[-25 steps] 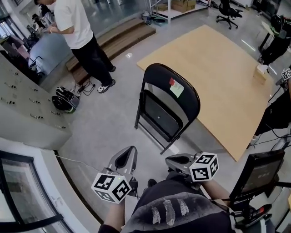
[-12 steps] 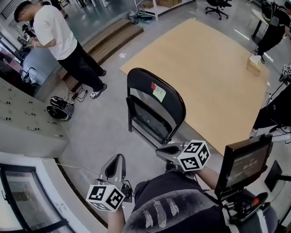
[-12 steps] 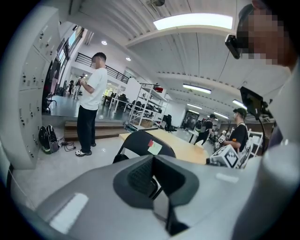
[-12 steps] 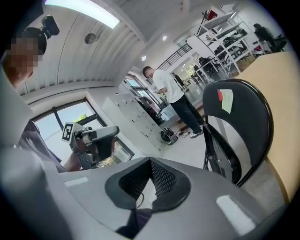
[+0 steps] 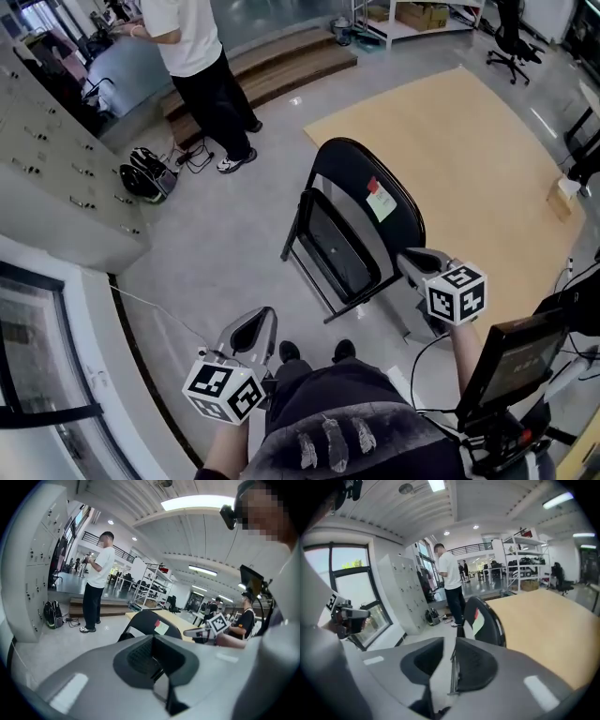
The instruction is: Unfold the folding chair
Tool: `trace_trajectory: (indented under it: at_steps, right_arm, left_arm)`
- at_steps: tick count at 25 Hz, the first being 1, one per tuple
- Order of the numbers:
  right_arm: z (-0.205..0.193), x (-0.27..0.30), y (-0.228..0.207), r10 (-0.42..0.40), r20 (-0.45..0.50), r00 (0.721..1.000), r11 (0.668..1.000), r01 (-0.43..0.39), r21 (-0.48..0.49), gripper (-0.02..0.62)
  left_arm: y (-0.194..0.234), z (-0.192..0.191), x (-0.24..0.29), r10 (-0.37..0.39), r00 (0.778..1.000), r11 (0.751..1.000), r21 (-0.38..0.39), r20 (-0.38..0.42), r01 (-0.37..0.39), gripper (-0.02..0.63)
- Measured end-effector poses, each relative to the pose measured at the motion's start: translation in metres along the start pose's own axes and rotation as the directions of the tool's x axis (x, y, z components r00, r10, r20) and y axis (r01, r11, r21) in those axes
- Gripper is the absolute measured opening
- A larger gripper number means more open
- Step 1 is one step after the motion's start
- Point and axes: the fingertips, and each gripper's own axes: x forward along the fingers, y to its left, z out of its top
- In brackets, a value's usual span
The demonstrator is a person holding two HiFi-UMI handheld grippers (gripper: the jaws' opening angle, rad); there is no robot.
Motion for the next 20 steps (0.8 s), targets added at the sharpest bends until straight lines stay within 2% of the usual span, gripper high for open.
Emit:
trace_trajectory:
  at_steps: [2,3,6,8,12,16,20]
  right_arm:
    - [0.015,0.006,-0.029,-0.1,-0.033,0.994,0.994,0.098,-0.039,0.289]
    - [0.021,0.01,-0.044,-0.153,-0.054,0.987,0.987,0.15,-0.064,0.318]
    - [0.027,0.027,-0.083,-0.298,-0.126,0.946,0.951,0.282,-0.131,0.319]
    - [0.021,0.038,-0.1,-0.343,-0.169,0.924,0.936,0.323,-0.139,0.318]
    - [0.005,0.057,-0.115,-0.346,-0.244,0.906,0.937,0.321,-0.137,0.312]
    - [-0.002,0.07,-0.122,-0.351,-0.286,0.892,0.935,0.316,-0.163,0.201]
    - [-0.002,0.072,-0.123,-0.364,-0.291,0.885,0.93,0.328,-0.166,0.19]
  left_arm:
    - [0.013,-0.002,-0.003,-0.003,1.0,1.0,-0.021,0.002,0.003,0.002]
    - [0.02,-0.003,-0.004,-0.007,1.0,1.0,-0.031,0.001,0.007,0.002]
    - [0.036,-0.006,-0.006,-0.023,1.0,0.999,-0.047,-0.015,0.023,0.002]
    - [0.045,-0.005,-0.007,-0.035,0.999,0.999,-0.036,-0.024,0.034,0.002]
    - [0.058,-0.003,-0.008,-0.048,0.998,0.999,-0.024,-0.029,0.047,0.002]
    - [0.066,-0.015,-0.005,-0.06,0.996,0.998,-0.039,-0.071,0.058,0.002]
    - [0.059,-0.039,0.019,-0.106,0.982,0.994,-0.053,-0.155,0.099,0.002]
